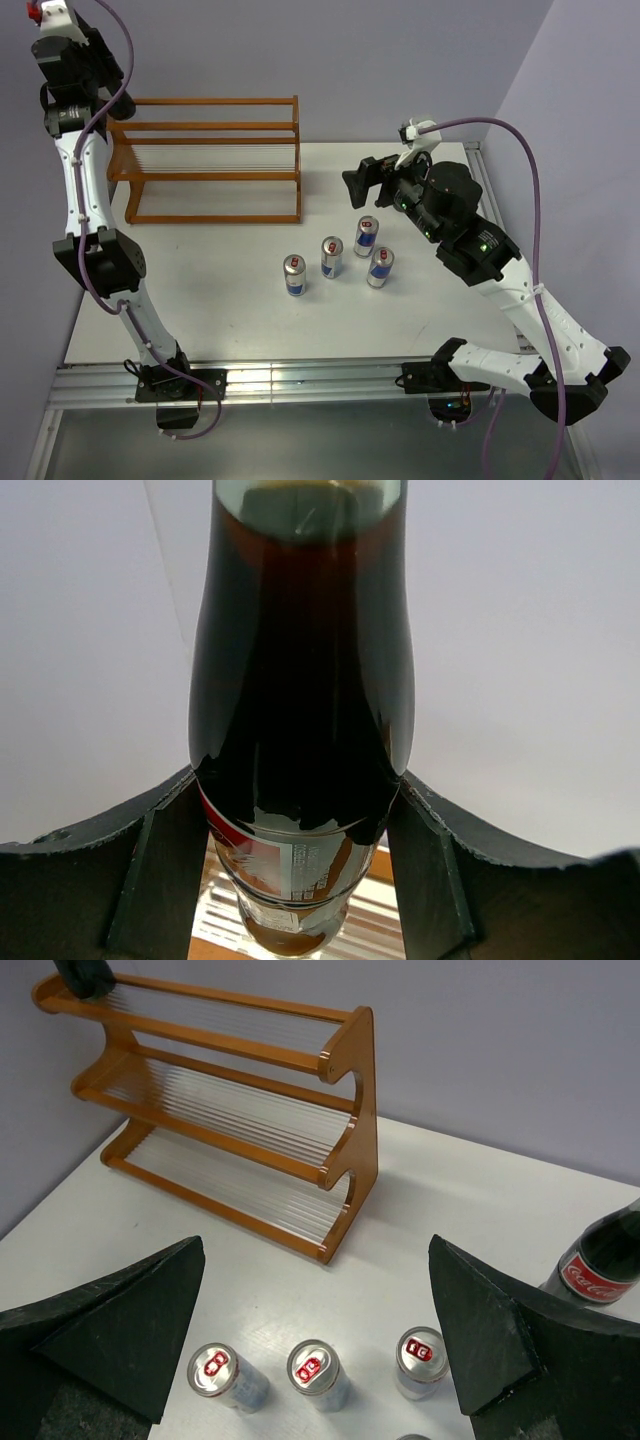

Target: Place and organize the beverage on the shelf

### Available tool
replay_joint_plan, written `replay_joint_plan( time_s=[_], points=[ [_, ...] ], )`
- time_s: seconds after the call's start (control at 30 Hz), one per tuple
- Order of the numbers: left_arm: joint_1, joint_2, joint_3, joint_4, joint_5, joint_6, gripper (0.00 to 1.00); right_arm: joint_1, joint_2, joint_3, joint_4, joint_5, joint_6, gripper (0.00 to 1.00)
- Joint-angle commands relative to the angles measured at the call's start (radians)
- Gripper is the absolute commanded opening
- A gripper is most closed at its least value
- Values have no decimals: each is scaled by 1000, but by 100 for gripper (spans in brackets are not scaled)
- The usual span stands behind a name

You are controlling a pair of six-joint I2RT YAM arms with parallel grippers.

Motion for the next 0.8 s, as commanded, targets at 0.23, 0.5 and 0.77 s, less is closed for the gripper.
replay_joint_plan(
  time_s=[0.23,0.5,0.77],
  points=[
    [49,-4,59,181,124,11,0,-17,3,4,30,-21,-13,100],
    [49,-22,7,167,185,33,35,-20,7,10,21,-25,-8,100],
    [48,-59,-25,163,150,47,80,-22,-3,10,18,-27,-7,100]
  ],
)
